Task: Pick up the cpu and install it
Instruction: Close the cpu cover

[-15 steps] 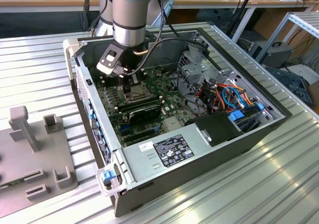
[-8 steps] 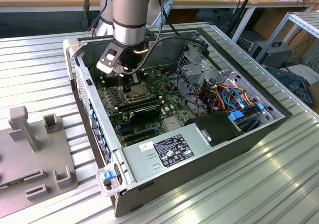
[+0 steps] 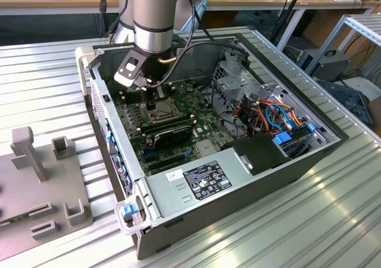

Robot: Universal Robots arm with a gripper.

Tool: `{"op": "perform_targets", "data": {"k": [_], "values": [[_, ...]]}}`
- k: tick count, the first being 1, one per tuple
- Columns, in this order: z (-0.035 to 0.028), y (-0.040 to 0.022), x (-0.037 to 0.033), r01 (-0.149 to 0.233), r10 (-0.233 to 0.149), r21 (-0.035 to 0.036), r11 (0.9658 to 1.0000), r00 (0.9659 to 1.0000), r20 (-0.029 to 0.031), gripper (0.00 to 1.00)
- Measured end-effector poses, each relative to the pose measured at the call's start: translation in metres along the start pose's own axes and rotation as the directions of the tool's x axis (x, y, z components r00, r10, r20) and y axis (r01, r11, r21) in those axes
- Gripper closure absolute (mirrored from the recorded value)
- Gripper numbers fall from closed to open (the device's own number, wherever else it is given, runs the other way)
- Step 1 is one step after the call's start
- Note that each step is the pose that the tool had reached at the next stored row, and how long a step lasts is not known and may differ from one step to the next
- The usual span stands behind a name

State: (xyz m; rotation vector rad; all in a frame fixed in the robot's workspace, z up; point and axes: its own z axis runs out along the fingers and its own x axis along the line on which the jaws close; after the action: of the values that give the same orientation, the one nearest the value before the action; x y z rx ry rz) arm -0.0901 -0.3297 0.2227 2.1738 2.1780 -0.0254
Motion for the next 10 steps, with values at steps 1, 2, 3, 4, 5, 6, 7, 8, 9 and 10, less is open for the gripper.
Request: {"op": "perform_targets", "data": {"k": [1,2,3,4,5,6,7,8,9,10], "values": [[-0.0025,0.0001,-0.0001,0.000,0.000,0.0000,1.0000,1.0000,0.0001,0.89],[-0.0050,0.0002,-0.0003,0.000,0.000,0.0000,1.0000,1.0000,0.0001,0.89],[-0.0077,0.0002,-0.0004,0.000,0.000,-0.0001,1.0000,1.0000,-0.0001,0.89],[-0.0110,0.0003,-0.0006,0.000,0.000,0.0000,1.0000,1.0000,0.0000,0.89],[-0.0159,0.0006,-0.0009,0.000,0.000,-0.0001,1.0000,1.0000,0.0000,0.89],[-0.0159,0.0006,-0.0009,0.000,0.000,-0.0001,1.0000,1.0000,-0.0002,0.89],[-0.0159,0.0006,-0.0009,0.000,0.000,-0.0001,1.0000,1.0000,-0.0002,0.89],[-0.0160,0.0011,-0.0009,0.000,0.000,0.0000,1.0000,1.0000,-0.0001,0.89],[-0.0159,0.0034,-0.0009,0.000,0.000,0.0000,1.0000,1.0000,-0.0001,0.89],[-0.0159,0.0050,-0.0009,0.000,0.000,0.0000,1.0000,1.0000,-0.0002,0.89]]}}
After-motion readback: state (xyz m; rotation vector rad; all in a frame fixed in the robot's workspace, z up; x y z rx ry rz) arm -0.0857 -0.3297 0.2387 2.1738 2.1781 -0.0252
